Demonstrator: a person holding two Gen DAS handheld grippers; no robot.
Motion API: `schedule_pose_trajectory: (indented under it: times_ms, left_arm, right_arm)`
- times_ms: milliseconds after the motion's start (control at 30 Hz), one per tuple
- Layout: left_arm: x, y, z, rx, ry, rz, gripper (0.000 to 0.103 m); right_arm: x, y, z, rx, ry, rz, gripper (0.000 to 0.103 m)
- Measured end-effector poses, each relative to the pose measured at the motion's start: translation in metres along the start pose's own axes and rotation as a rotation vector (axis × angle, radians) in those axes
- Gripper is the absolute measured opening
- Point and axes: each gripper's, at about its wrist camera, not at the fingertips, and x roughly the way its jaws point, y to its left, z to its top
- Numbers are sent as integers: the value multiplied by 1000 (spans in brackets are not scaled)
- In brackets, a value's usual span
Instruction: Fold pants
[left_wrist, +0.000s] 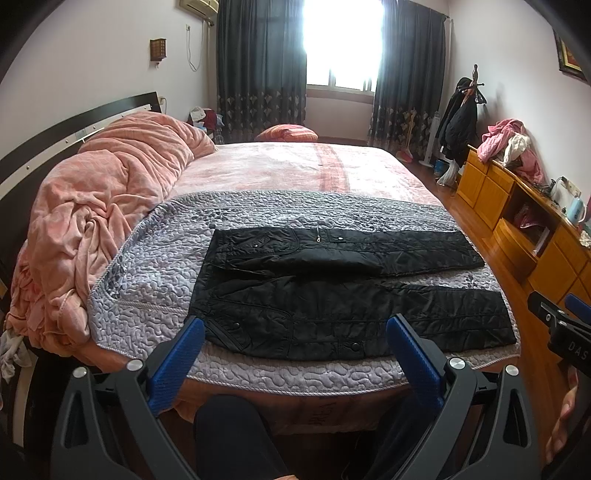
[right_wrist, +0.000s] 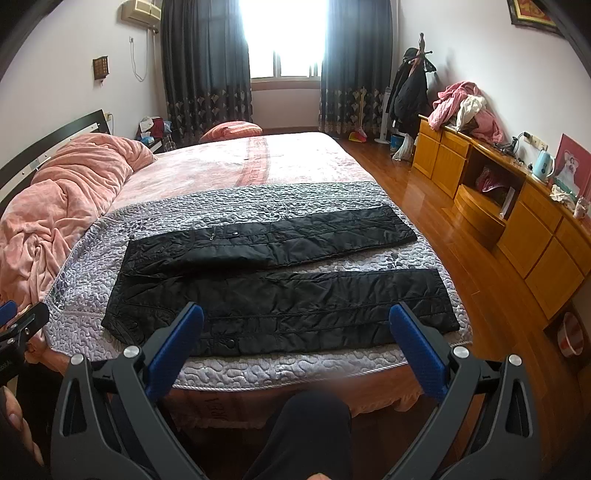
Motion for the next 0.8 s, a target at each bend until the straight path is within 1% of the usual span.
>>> schedule_pose_trajectory:
  times_ms: [633, 800]
  left_arm:
    - [-2, 0, 0, -1, -2, 1, 99]
    - [-9, -1, 2, -4, -7, 1, 99]
  right_arm:
    - [-3, -3, 0, 0, 0, 2, 101]
    - [-3, -1, -2, 0, 0, 1, 101]
